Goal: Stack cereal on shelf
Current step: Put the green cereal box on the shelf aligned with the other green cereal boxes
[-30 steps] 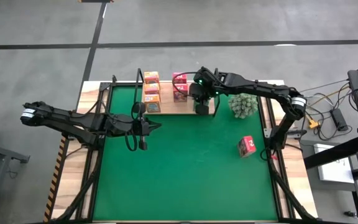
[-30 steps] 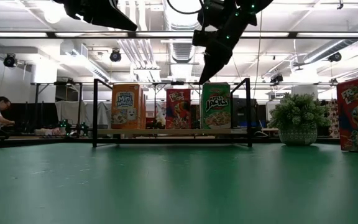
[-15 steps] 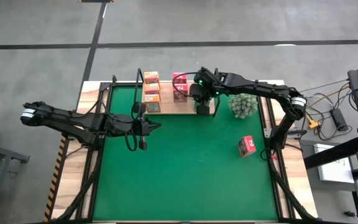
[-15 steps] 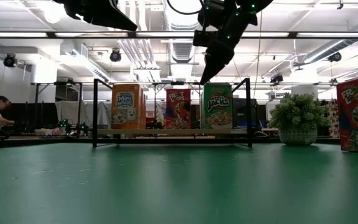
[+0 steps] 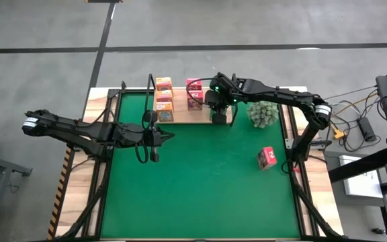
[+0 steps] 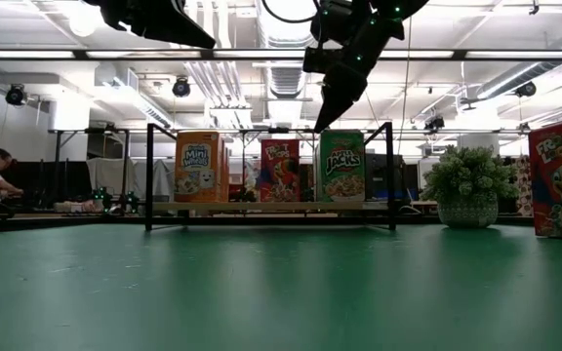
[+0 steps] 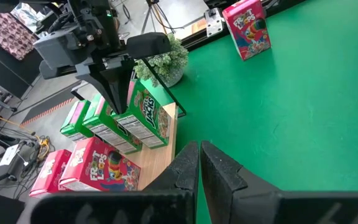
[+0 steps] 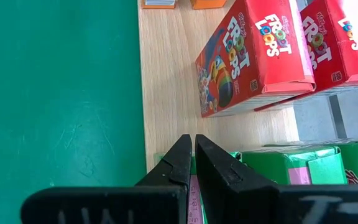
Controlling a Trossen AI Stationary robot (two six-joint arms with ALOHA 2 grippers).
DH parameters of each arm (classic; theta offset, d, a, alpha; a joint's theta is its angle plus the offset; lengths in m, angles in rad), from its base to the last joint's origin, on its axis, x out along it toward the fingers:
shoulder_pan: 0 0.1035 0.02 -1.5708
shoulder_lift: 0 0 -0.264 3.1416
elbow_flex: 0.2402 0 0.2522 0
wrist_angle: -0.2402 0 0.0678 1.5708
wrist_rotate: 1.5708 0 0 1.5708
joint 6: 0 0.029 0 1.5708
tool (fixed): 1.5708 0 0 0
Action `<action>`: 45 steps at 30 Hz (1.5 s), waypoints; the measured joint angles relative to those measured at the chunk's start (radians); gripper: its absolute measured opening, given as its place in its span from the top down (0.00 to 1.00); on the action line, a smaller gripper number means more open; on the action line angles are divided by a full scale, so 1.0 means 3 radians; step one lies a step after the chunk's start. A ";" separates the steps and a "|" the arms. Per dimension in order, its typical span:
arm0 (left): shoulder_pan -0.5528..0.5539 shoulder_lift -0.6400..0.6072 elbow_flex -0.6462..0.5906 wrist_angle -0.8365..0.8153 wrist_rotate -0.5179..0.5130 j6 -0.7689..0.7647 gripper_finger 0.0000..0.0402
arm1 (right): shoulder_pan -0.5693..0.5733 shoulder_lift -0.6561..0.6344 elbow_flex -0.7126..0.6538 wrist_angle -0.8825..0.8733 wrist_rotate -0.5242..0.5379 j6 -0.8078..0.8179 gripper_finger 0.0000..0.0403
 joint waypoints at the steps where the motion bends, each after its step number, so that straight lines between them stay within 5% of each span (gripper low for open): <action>1: -0.0001 0.0000 0.0000 0.0000 0.0000 0.0000 1.00 | 0.0000 0.0000 0.0000 0.0000 0.0000 0.0000 0.97; 45: -0.0001 0.0000 0.0000 0.0001 0.0000 0.0000 1.00 | -0.0023 0.0028 0.0318 -0.0724 0.0262 0.0287 0.97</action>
